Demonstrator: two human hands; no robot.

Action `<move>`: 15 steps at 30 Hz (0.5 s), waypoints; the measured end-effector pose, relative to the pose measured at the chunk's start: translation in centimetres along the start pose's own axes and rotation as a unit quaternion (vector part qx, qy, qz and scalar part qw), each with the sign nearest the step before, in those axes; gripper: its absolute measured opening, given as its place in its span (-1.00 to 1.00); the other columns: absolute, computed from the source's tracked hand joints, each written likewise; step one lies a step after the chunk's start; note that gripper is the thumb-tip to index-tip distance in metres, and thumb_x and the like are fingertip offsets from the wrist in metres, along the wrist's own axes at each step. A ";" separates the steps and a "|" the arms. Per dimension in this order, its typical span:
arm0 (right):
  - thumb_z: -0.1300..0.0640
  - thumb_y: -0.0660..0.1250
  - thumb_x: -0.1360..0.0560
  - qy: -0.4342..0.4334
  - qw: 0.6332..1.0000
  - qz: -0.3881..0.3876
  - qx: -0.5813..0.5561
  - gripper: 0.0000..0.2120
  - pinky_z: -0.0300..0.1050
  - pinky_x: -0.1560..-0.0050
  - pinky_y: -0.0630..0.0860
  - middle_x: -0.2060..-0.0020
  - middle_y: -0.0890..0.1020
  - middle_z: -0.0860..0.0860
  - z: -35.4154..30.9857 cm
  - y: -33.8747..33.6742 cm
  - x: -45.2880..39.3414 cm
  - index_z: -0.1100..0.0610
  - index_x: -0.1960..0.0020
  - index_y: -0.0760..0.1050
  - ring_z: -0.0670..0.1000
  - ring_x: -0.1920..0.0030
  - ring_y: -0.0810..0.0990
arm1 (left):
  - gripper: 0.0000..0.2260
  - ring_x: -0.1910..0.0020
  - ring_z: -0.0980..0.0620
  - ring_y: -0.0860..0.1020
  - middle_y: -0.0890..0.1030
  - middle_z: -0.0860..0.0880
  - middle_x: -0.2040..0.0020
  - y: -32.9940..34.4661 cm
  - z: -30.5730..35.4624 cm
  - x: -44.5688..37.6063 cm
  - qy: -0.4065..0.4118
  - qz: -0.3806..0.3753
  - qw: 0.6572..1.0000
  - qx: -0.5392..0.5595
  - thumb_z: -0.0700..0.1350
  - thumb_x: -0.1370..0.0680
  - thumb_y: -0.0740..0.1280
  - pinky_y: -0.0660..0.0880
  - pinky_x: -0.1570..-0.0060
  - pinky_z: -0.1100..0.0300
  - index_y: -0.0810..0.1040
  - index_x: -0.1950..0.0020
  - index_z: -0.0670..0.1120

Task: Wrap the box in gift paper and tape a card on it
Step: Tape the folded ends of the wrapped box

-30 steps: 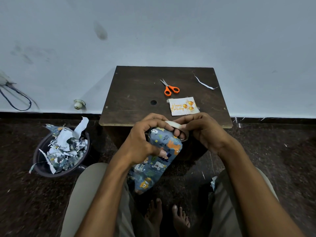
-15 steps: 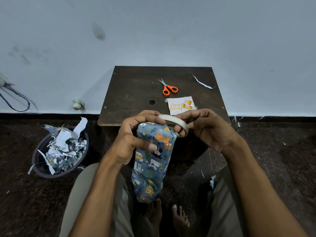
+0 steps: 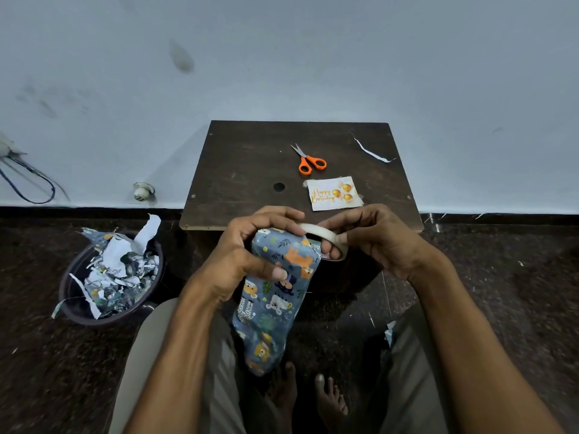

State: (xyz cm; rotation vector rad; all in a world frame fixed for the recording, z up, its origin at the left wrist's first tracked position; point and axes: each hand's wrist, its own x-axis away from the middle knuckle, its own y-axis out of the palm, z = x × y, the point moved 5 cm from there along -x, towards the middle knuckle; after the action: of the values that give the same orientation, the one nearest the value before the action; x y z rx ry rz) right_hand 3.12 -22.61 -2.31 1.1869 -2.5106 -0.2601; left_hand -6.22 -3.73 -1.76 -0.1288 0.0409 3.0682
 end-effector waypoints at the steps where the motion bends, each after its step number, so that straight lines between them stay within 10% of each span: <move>1: 0.48 0.31 -0.47 0.003 1.000 0.011 0.008 -0.75 -0.17 0.17 0.66 0.21 0.68 0.29 0.0 0.0 0.0 0.35 -0.06 0.68 0.09 0.29 0.64 | -0.45 -0.31 -0.15 0.55 0.55 -0.14 -0.33 0.2 -0.2 0.0 -0.013 -0.008 1.000 -0.027 -0.20 -0.07 0.56 0.56 -0.19 -0.10 0.70 -0.06 -0.18; 15: 0.33 0.40 -0.31 -0.009 0.998 0.059 0.024 -0.79 -0.17 0.14 0.62 0.27 0.65 0.24 -0.4 -0.4 -0.1 0.34 0.07 0.68 0.08 0.28 0.63 | -0.42 -0.09 -0.11 0.57 0.49 -0.10 -0.12 1.8 0.0 -0.2 -0.027 -0.024 0.999 -0.026 -0.32 -0.01 0.57 0.59 -0.01 -0.04 0.73 -0.04 -0.18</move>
State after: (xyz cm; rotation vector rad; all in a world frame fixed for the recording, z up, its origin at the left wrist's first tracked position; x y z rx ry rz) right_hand 3.62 -22.74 -2.07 1.0543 -2.6037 -0.1819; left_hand -6.11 -5.50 -1.66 -0.0496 -0.0437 3.0240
